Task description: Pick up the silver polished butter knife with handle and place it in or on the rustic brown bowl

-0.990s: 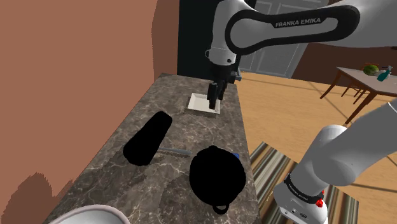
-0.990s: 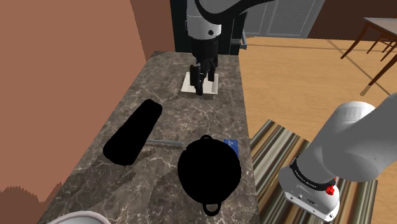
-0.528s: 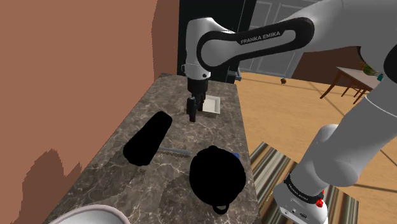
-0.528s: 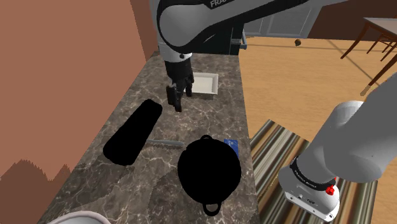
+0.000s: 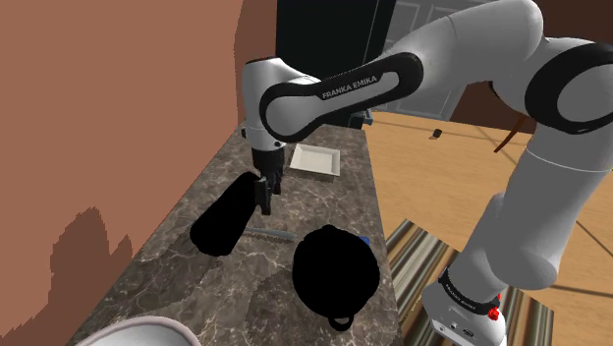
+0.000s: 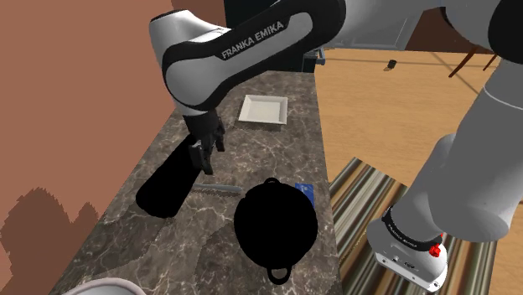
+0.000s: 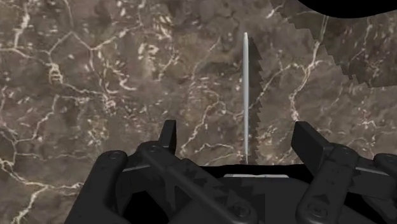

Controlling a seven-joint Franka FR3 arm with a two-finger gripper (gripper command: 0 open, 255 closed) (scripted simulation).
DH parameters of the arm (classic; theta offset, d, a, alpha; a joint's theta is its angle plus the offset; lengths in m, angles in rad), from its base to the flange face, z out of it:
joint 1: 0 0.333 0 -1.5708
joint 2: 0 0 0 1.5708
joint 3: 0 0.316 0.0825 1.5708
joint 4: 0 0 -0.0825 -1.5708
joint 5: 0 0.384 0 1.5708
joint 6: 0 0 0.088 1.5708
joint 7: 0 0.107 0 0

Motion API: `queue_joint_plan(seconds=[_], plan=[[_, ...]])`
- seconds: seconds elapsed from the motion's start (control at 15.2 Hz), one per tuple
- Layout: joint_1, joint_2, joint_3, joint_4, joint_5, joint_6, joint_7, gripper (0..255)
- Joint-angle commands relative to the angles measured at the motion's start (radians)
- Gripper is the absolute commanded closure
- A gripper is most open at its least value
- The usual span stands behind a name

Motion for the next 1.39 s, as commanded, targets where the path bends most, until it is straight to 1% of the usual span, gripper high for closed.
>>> queue_joint_plan(seconds=[0.0,0.13,0.66,1.12,1.19,1.32], plan=[[0.021,0.076,0.014,0.067,-0.017,-0.001,0.001,0],[0.041,0.137,0.024,0.116,-0.033,0.003,0.001,0],[0.048,0.162,0.024,0.044,-0.038,0.100,0.005,0],[0.048,0.162,0.024,0.044,-0.038,0.100,0.005,0],[0.052,0.176,0.024,0.059,-0.042,0.098,0.009,255],[0.049,0.163,0.024,0.045,-0.038,0.100,0.006,255]])
